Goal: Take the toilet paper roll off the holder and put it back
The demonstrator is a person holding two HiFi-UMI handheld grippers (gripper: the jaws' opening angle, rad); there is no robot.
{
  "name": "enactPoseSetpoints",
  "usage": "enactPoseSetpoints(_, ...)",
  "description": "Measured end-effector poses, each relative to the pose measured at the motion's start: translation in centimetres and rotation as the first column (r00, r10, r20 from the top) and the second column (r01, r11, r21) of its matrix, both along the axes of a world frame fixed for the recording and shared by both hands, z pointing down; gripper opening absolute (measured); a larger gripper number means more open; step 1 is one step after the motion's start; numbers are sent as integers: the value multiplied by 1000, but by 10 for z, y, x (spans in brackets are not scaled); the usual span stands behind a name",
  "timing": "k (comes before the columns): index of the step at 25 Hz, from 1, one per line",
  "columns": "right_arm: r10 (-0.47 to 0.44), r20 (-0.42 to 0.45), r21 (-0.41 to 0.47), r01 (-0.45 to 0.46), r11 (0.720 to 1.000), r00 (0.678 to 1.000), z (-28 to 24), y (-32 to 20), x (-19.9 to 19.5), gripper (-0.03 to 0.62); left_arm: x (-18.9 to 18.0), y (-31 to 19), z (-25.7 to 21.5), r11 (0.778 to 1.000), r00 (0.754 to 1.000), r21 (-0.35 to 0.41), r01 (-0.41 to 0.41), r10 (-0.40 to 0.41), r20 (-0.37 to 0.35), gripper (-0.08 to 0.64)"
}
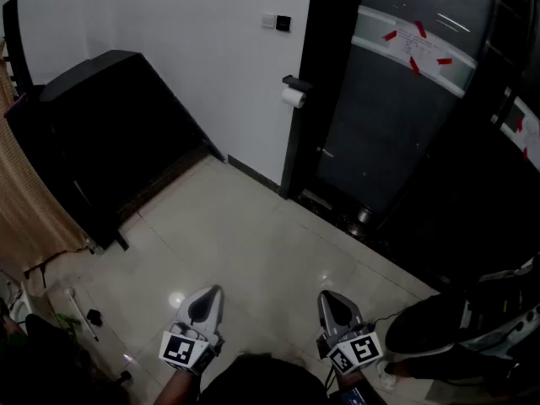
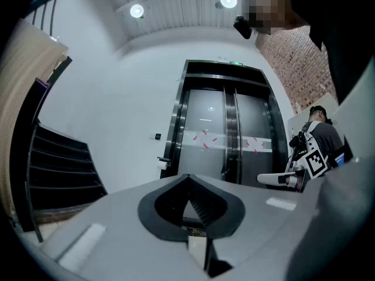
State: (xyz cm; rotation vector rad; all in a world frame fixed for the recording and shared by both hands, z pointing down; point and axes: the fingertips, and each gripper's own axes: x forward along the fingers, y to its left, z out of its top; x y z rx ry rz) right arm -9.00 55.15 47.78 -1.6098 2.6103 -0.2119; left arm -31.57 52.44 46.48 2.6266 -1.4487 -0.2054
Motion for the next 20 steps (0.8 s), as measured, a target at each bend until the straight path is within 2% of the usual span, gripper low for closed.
enactPoseSetpoints(6,8,2,-1,-8,1000,1000,1,-1,-29,14,-26,-9,5,1000,1000,-17,-16,16,-2,2)
enactPoseSetpoints(10,32,-6,-14,-32,999,999,4,-11,-31,14,-41,-21,20,1000,1000,-22,-4,4,-2,2)
enactPoseSetpoints(15,55,-7,13,-55,998,998,1,-35,-21,14,-30,-43,19,999,1000,-52,-9,9,-4,2)
enactPoseSetpoints(20,47,33,53,-49,997,998,-3,-79,4,14,-2,-82,12,1000,1000,-24,-3,4,22,2)
